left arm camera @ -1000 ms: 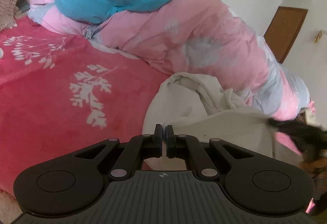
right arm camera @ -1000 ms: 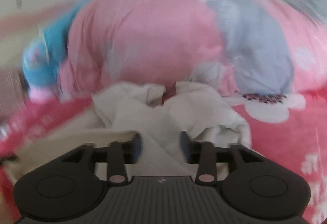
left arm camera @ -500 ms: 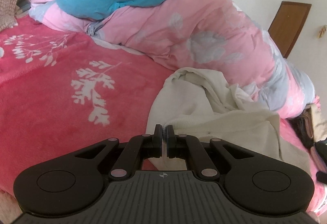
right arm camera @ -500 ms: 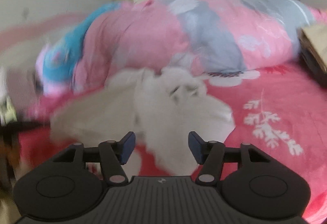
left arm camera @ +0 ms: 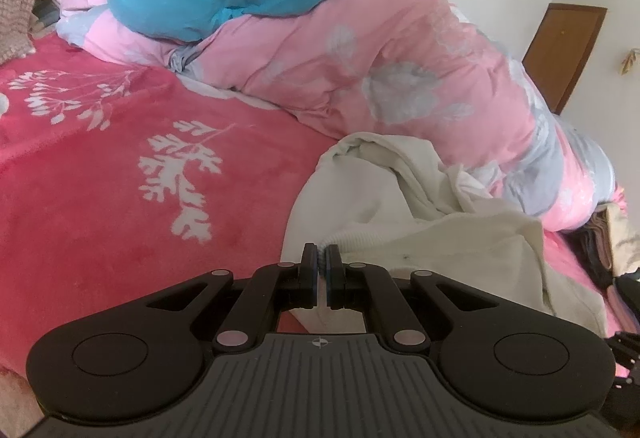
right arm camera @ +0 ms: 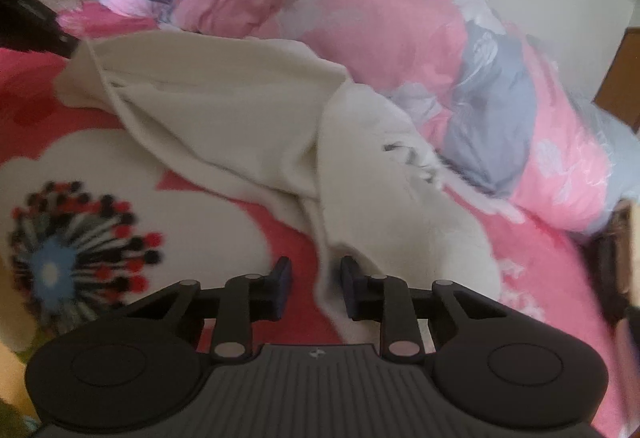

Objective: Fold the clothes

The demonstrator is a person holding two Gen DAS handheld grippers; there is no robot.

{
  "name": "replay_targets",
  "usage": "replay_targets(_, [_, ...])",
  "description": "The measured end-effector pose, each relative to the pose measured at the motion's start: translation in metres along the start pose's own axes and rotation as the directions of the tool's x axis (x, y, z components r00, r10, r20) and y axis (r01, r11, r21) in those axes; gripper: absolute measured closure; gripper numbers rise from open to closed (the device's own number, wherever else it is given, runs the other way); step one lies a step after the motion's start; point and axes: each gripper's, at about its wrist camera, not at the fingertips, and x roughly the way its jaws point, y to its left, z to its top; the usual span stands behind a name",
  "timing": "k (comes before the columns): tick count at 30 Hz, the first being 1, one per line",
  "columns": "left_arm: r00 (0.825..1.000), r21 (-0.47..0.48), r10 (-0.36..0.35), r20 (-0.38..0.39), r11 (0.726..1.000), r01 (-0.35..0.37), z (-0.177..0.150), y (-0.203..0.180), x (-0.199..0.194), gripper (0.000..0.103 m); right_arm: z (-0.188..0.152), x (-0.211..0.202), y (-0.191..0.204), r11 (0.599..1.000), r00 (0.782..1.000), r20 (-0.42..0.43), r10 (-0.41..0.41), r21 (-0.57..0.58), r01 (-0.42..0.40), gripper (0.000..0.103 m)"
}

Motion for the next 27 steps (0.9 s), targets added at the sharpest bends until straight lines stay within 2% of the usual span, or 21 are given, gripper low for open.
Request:
replay_targets(6, [0.999, 0.017, -0.008, -0.031, 1.000, 0.009, -0.005, -0.002, 0.007, 0.098, -0.002, 0.016, -0.004, 1.000, 1.000, -0.019, 0.014, 0.025, -0.013, 0.076])
replay_targets(8, [1.000, 0.029, -0.004, -0.020, 1.000, 0.004, -0.007, -0.004, 0.006, 0.099, 0.000, 0.017, -0.008, 0.999, 1.000, -0.015, 0.014, 0.041, -0.013, 0.085])
replay_targets(9, [1.000, 0.036, 0.002, -0.009, 0.999, -0.002, -0.008, -0.005, 0.005, 0.101, 0.001, 0.017, -0.010, 0.999, 1.000, -0.012, 0.011, 0.049, -0.010, 0.098])
replay_targets(10, [1.000, 0.043, 0.008, 0.001, 0.999, -0.008, -0.008, -0.006, 0.004, 0.102, 0.002, 0.015, -0.012, 0.998, 1.000, -0.003, 0.014, 0.067, -0.014, 0.100])
replay_targets(14, [0.998, 0.057, 0.007, 0.057, 0.998, -0.010, -0.003, -0.011, -0.013, 0.103, 0.004, -0.009, -0.028, 0.988, 0.996, 0.068, 0.057, 0.141, -0.067, 0.100])
replay_targets(19, [0.993, 0.152, -0.071, 0.094, 0.987, 0.056, 0.009, -0.020, -0.057, 0.103, 0.004, -0.048, -0.047, 0.968, 0.978, 0.129, 0.165, 0.167, -0.186, 0.100])
replay_targets(22, [0.991, 0.191, -0.092, 0.095, 0.979, 0.072, 0.014, -0.021, -0.084, 0.103, -0.002, -0.070, -0.060, 0.937, 0.949, 0.138, 0.285, 0.167, -0.306, 0.100])
replay_targets(26, [0.993, 0.183, -0.087, 0.084, 0.981, 0.070, 0.015, -0.013, -0.103, 0.103, -0.012, -0.086, -0.083, 0.860, 0.882, 0.144, 0.449, 0.198, -0.471, 0.100])
replay_targets(27, [0.994, 0.169, -0.079, 0.071, 0.983, 0.066, 0.014, -0.008, -0.100, 0.103, -0.015, -0.085, -0.087, 0.845, 0.873, 0.128, 0.470, 0.220, -0.487, 0.100])
